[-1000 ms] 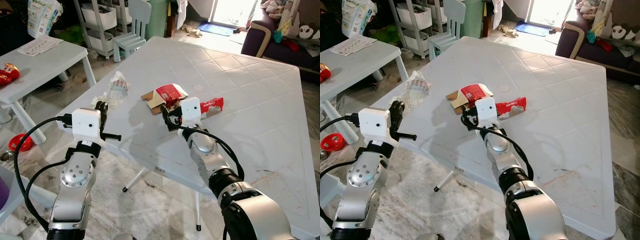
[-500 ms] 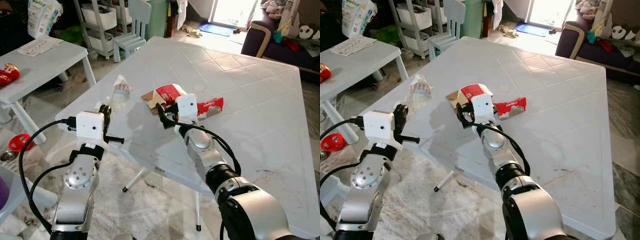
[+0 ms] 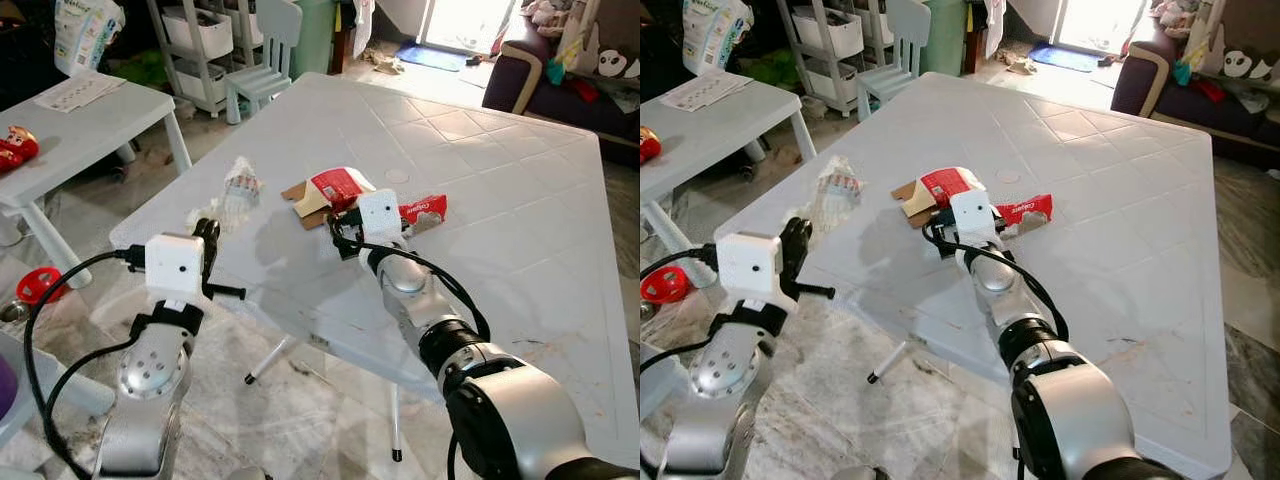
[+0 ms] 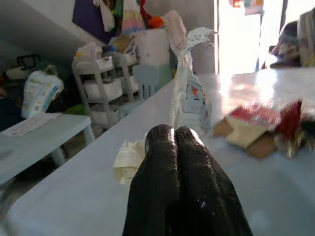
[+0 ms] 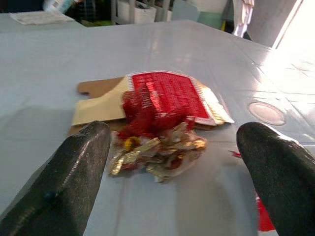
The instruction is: Picking trash to rubbish bin
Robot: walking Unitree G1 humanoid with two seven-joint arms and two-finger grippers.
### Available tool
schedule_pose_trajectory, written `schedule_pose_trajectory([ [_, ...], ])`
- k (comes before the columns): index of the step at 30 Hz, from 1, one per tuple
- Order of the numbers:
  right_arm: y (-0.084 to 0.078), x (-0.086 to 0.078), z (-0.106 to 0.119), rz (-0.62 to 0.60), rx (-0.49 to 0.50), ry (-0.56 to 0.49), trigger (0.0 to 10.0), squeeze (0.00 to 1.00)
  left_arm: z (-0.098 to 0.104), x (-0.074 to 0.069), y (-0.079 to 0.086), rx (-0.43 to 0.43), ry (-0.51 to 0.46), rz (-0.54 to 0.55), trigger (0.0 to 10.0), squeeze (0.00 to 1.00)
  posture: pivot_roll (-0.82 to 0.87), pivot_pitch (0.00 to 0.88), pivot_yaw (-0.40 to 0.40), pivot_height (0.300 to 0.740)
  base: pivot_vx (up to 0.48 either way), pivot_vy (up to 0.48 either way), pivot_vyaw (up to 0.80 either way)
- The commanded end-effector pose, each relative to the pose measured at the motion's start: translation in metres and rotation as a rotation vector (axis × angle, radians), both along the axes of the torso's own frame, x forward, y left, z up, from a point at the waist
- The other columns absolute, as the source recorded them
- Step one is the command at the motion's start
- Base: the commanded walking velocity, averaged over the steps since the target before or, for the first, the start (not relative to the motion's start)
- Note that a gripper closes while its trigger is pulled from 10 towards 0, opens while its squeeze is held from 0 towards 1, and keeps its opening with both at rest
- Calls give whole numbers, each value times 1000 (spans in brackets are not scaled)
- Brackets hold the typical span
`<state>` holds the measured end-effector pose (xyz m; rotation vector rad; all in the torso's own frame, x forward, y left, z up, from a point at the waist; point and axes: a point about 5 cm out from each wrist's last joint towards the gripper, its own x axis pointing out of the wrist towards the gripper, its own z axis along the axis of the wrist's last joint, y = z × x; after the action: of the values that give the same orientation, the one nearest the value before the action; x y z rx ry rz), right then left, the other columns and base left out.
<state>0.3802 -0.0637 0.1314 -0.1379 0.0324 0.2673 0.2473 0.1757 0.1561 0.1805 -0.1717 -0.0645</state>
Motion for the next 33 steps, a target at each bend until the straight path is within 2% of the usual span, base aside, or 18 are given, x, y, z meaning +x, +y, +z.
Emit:
schedule_pose_trajectory([
  [1, 1, 2, 2, -3, -9, 12, 10000, 0, 0, -6, 5, 12, 12, 15, 0, 0, 307, 103, -74, 740, 0, 0, 0],
  [5, 7, 1, 2, 8, 13, 30, 10000, 0, -6, -18, 9, 13, 44, 43, 0, 0, 323, 111, -83, 740, 0, 0, 0],
  [8, 10, 1, 4, 18, 25, 31, 10000, 0, -4, -18, 9, -6, 46, 55, 0, 0, 319, 114, -88, 740, 0, 0, 0],
  [11, 13, 2, 8, 41, 65, 20, 10000, 0, 2, -13, 8, -14, 31, 54, 0, 0, 308, 115, -87, 740, 0, 0, 0],
  [13, 8, 4, 14, 48, 79, -24, 10000, 0, 6, -3, 9, -17, 11, 49, 0, 0, 264, 108, -75, 740, 0, 0, 0],
  [16, 3, 5, 18, 51, 81, -63, 10000, 0, 10, 5, 9, -17, -6, 38, 0, 0, 246, 103, -71, 740, 0, 0, 0],
  [21, -19, 7, 27, 16, 93, -150, 10000, 0, 21, 26, 10, -48, -55, 40, 0, 0, 179, 74, -54, 740, 0, 0, 0],
  [22, -28, 7, 31, 3, 101, -186, 10000, 0, 25, 33, 10, -71, -66, 38, 0, 0, 159, 65, -49, 740, 0, 0, 0],
  [27, -46, 5, 40, -15, 97, -253, 10000, 0, 28, 45, 10, -95, -70, 28, 0, 0, 103, 40, -35, 740, 0, 0, 0],
  [30, -66, -4, 44, -34, 88, -304, 10000, 0, 30, 55, 10, -96, -80, 14, 0, 0, 69, 23, -28, 740, 0, 0, 0],
  [33, -73, -9, 41, -50, 74, -305, 10000, 0, 30, 60, 12, -97, -81, 19, 0, 0, 55, 14, -21, 740, 0, 0, 0],
])
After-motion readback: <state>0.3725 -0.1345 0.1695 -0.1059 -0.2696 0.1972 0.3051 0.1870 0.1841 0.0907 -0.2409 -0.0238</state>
